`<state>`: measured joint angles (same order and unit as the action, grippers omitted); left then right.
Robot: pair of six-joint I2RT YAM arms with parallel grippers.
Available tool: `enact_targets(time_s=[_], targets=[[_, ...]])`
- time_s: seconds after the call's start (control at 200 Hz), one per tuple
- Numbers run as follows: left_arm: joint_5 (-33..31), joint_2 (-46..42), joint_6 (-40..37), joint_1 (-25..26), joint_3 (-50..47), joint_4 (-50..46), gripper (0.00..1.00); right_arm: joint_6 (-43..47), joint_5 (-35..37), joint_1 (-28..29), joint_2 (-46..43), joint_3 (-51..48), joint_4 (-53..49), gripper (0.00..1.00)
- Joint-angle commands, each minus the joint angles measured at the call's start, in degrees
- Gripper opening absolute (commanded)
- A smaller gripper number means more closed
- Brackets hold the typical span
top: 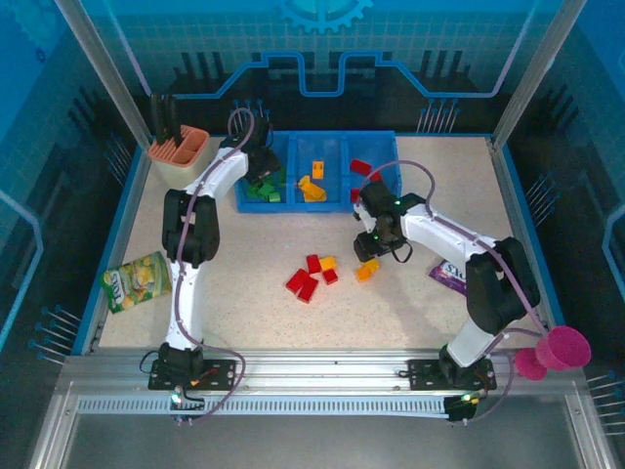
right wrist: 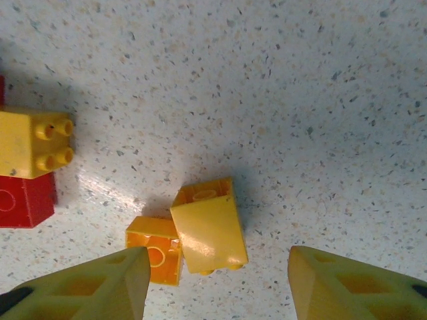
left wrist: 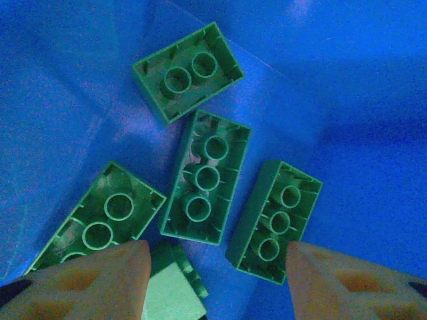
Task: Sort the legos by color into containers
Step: Place the lego in the container, then pick up the lego from the center of the table.
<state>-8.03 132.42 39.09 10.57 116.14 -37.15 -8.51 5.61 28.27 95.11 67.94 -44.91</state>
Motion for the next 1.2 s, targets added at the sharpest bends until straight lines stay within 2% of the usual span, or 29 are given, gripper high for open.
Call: enact_targets(time_s=[0.0, 0.445, 0.565, 0.736, 0.841, 1.016, 1.191], targets=[[0.07, -6.38, -2.04, -0.55, -1.96, 2.06, 0.59, 0.49, -0.14, -0.49, 1.14, -1.55, 1.41, 0.58], [2.44, -13.11, -4.15, -0.55, -5.95, 4.19, 0.65, -1.24, -0.93, -0.86, 6.52, -4.78, 7.03, 0.54], [3.18, -15.98, -4.44, -0.55, -7.38, 4.92, 0.66, -1.46, -1.48, -1.08, 7.59, -4.72, 7.29, 0.47], [4.60, -21.58, -4.95, -0.55, -9.51, 5.25, 0.67, -1.25, -1.40, -2.57, 7.22, -4.70, 6.32, 0.30], [4.90, -26.92, -5.88, -0.55, -12.49, 5.91, 0.68, -0.36, -1.62, -3.77, 4.97, -3.65, 3.92, 0.27], [6.40, -37.20, -8.71, -0.29, -19.72, 6.47, 0.70, 2.08, -4.45, -4.11, 1.04, 4.34, -0.97, 0.25], [6.03, -48.49, -14.06, -0.37, -26.70, 2.03, 0.74, 4.55, -3.85, -2.31, 6.03, 20.77, -4.03, 0.24]])
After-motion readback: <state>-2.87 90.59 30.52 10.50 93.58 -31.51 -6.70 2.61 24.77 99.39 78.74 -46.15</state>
